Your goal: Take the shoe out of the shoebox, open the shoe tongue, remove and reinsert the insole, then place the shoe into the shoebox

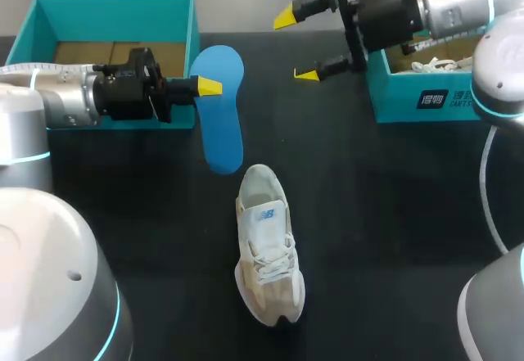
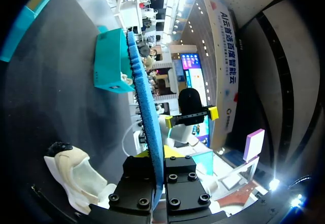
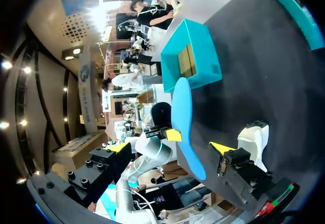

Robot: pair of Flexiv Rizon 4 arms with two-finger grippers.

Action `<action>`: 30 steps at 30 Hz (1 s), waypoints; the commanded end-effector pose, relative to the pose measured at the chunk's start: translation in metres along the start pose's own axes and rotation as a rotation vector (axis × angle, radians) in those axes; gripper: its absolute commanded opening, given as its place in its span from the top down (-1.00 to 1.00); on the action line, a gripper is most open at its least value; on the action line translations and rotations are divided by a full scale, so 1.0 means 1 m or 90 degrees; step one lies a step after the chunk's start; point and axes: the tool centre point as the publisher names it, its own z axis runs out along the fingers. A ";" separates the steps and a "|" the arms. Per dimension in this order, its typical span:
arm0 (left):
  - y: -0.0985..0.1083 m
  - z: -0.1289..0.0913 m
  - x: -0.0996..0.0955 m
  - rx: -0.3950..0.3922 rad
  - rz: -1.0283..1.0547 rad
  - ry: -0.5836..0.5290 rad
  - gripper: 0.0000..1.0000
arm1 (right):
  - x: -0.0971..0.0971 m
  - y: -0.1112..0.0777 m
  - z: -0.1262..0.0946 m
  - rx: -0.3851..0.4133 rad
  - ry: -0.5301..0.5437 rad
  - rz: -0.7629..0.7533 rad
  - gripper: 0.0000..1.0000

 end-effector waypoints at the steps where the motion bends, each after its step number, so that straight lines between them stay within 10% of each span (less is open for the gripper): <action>1: 0.000 0.000 0.000 -0.002 0.000 -0.001 1.00 | -0.005 -0.002 0.006 -0.003 0.048 0.001 -1.00; 15: -0.003 -0.004 0.005 0.003 0.035 -0.007 1.00 | -0.009 -0.003 0.011 -0.005 0.084 0.004 -1.00; 30: -0.007 -0.017 0.040 0.021 0.393 -0.042 1.00 | -0.011 -0.003 0.012 -0.006 0.098 0.005 -1.00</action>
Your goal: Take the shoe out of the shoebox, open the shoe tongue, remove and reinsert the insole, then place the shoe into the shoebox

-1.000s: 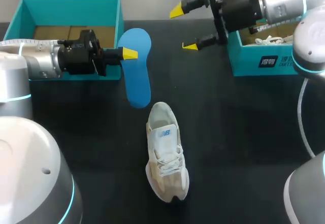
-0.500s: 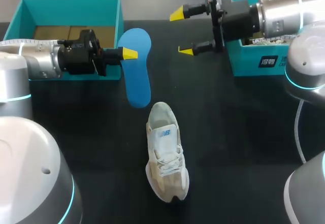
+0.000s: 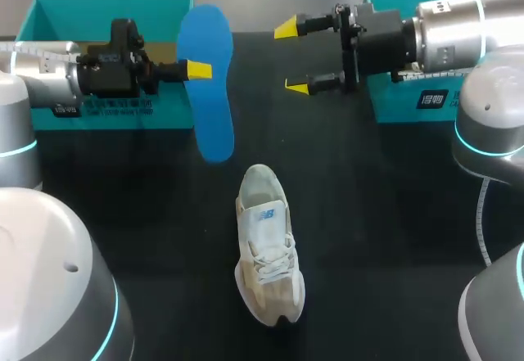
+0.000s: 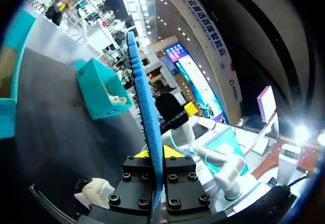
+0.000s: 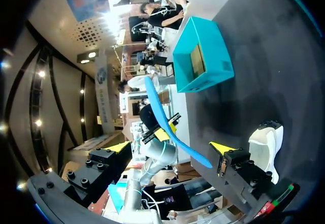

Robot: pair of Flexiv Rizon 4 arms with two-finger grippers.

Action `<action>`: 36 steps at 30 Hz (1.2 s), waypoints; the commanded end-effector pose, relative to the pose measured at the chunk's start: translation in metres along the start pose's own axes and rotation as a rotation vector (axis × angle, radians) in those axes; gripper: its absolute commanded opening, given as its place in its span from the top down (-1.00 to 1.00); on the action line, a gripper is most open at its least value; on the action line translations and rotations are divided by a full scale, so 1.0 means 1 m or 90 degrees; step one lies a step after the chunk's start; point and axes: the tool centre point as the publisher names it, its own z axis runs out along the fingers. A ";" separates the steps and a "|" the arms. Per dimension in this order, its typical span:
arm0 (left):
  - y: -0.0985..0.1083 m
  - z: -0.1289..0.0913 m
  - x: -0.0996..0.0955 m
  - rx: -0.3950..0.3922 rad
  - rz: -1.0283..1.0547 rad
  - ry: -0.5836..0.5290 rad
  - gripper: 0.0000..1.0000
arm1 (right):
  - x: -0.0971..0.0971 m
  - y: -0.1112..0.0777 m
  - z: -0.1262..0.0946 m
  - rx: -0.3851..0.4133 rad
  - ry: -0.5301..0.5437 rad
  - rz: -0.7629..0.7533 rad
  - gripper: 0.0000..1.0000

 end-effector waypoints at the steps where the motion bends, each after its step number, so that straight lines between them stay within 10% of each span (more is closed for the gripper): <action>1: 0.001 -0.005 0.014 0.016 0.133 0.000 1.00 | 0.000 0.000 0.002 -0.001 -0.002 0.001 -1.00; 36: 0.003 0.009 0.042 -0.033 0.526 -0.099 1.00 | 0.000 0.000 0.002 -0.001 -0.002 0.001 -1.00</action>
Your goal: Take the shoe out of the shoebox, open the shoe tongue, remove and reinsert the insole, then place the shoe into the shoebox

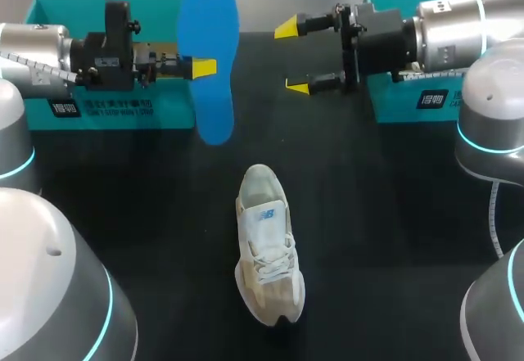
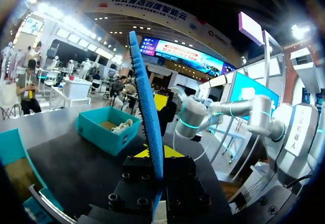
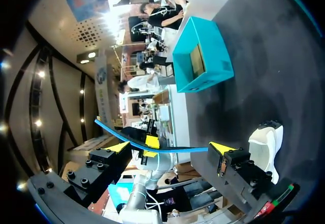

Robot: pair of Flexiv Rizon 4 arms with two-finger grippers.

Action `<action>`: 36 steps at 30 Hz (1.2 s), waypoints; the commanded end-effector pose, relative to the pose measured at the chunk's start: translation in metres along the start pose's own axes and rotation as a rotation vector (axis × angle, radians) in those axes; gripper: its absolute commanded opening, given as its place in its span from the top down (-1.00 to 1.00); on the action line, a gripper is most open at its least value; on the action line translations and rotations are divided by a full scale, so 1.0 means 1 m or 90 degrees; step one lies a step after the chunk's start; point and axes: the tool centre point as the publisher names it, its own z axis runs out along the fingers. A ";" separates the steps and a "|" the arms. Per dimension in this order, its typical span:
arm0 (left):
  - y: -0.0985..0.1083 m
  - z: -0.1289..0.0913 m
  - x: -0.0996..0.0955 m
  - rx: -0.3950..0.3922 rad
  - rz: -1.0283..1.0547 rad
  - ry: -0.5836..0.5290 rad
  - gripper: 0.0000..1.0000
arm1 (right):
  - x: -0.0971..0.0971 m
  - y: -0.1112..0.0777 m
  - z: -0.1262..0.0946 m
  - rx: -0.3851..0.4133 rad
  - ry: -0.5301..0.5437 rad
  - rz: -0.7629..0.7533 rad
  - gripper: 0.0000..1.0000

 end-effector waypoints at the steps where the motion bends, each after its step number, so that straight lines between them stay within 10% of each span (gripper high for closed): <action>1: -0.005 -0.002 0.005 -0.008 0.115 -0.019 1.00 | 0.000 0.000 0.002 -0.001 0.000 0.000 -1.00; 14: -0.020 -0.022 -0.004 0.143 0.456 0.078 1.00 | 0.000 0.000 0.002 -0.001 0.000 0.000 -1.00; 29: -0.013 -0.016 -0.003 0.169 0.534 0.119 1.00 | 0.000 0.000 0.002 -0.001 0.000 0.000 -1.00; 36: -0.003 -0.002 0.000 0.089 0.777 0.064 1.00 | 0.000 0.000 0.002 -0.001 0.000 0.000 -1.00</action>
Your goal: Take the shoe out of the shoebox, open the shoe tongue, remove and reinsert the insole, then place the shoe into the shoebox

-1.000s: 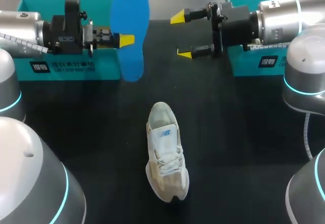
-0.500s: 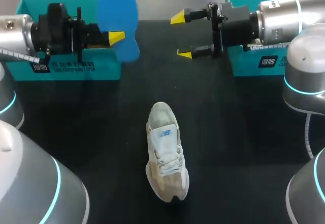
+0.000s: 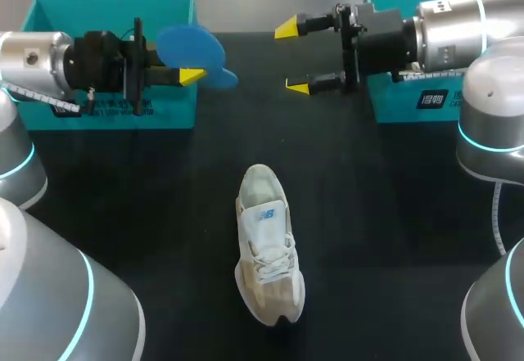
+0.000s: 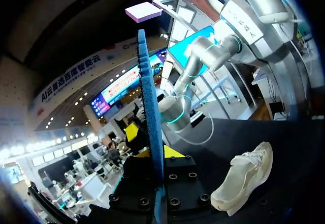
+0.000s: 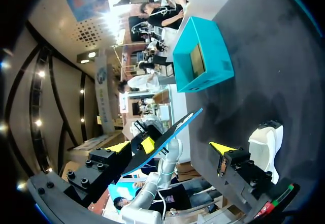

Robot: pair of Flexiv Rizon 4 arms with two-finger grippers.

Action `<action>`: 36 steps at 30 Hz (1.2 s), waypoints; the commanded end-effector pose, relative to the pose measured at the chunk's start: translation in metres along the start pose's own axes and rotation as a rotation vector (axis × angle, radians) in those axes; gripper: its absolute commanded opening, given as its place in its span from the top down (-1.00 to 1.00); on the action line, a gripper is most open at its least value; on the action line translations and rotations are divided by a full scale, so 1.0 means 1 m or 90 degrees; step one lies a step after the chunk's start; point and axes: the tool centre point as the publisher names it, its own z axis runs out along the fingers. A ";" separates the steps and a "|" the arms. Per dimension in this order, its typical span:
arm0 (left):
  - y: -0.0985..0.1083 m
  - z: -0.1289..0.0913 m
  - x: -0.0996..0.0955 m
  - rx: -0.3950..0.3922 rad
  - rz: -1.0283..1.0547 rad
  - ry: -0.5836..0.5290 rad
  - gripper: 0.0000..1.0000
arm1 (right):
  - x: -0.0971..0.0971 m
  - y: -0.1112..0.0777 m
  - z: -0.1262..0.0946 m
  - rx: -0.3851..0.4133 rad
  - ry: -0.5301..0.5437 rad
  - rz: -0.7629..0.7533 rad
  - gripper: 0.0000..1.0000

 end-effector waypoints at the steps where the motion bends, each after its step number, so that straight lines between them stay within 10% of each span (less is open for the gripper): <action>1: 0.002 0.009 -0.003 -0.111 0.213 -0.010 1.00 | 0.000 0.000 0.002 -0.001 0.000 0.001 -1.00; 2: 0.007 0.011 -0.004 -0.181 0.317 -0.035 1.00 | 0.000 0.000 0.002 -0.001 0.000 0.001 -1.00; 36: 0.032 0.015 -0.017 -0.138 0.556 -0.027 1.00 | 0.000 0.000 0.002 -0.001 0.000 0.001 -1.00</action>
